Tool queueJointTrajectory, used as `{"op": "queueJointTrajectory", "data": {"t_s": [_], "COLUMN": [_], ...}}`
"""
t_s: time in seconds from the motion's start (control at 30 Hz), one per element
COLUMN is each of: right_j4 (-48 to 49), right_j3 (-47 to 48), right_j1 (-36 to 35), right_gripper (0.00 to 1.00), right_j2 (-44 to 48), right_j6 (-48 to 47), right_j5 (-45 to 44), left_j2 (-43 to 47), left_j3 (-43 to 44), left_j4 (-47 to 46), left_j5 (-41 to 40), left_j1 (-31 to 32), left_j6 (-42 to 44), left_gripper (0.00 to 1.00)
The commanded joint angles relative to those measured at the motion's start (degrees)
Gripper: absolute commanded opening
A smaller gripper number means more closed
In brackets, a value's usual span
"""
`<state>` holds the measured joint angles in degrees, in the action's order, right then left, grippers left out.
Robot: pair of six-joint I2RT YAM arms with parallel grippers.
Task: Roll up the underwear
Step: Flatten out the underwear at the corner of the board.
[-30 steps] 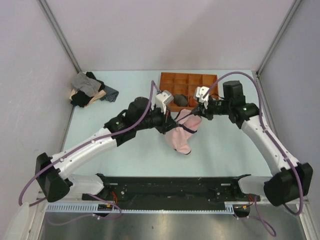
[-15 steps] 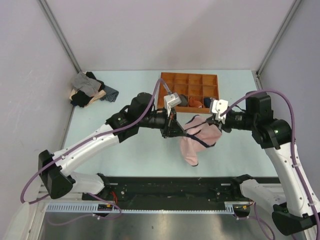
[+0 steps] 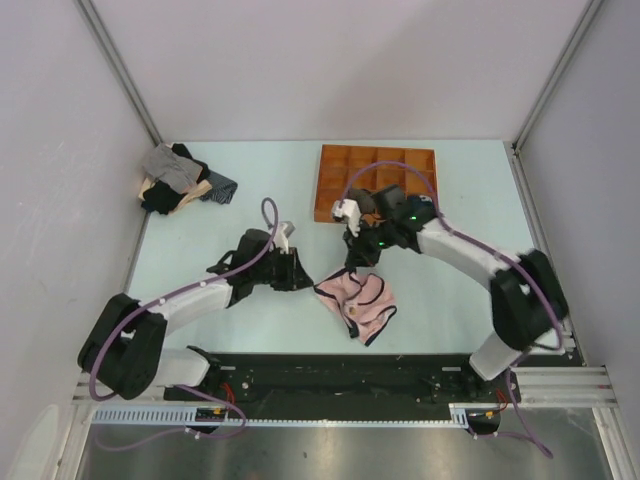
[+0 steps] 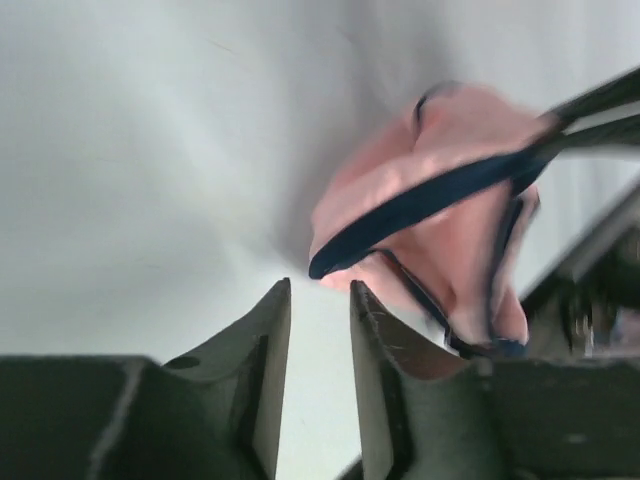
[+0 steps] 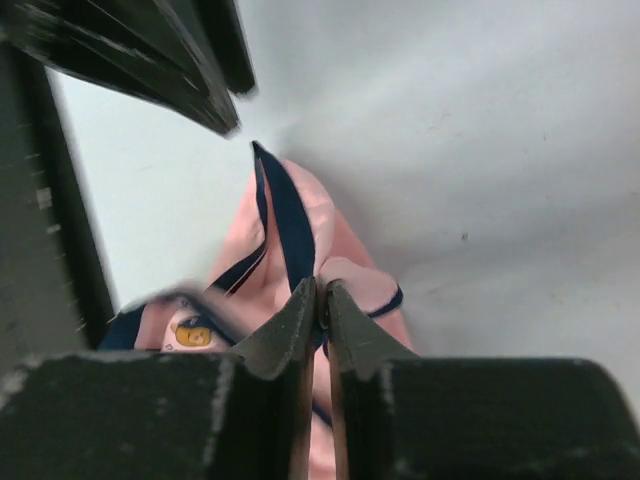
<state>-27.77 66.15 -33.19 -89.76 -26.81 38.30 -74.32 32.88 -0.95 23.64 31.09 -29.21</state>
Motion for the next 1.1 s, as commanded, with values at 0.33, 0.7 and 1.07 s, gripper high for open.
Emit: {"op": "queueJointTrajectory", "data": {"t_s": [0.33,0.7,1.07], "right_j4": [-20.07,-23.91,-20.74], "right_j3": [11.64,10.41,7.24], "right_j1": [7.79,4.89,5.06], "right_gripper": [0.50,0.50,0.48], "right_j2": [-3.15,-10.70,-12.99], "right_j6": [-25.36,-36.47,-31.55], "right_j5": [9.24,-3.24,-4.91], "left_j2": [11.39,13.78,-9.95], "left_j3": [-1.67,-6.97,7.19], "left_j4": [-2.65,-11.87,-12.41], "left_j5": [-1.40,-5.62,-8.08], "left_j1": [-0.96,8.55,12.06], "left_j6": [1.53,-11.30,-9.90], "left_gripper": [0.65,0.70,0.70]}}
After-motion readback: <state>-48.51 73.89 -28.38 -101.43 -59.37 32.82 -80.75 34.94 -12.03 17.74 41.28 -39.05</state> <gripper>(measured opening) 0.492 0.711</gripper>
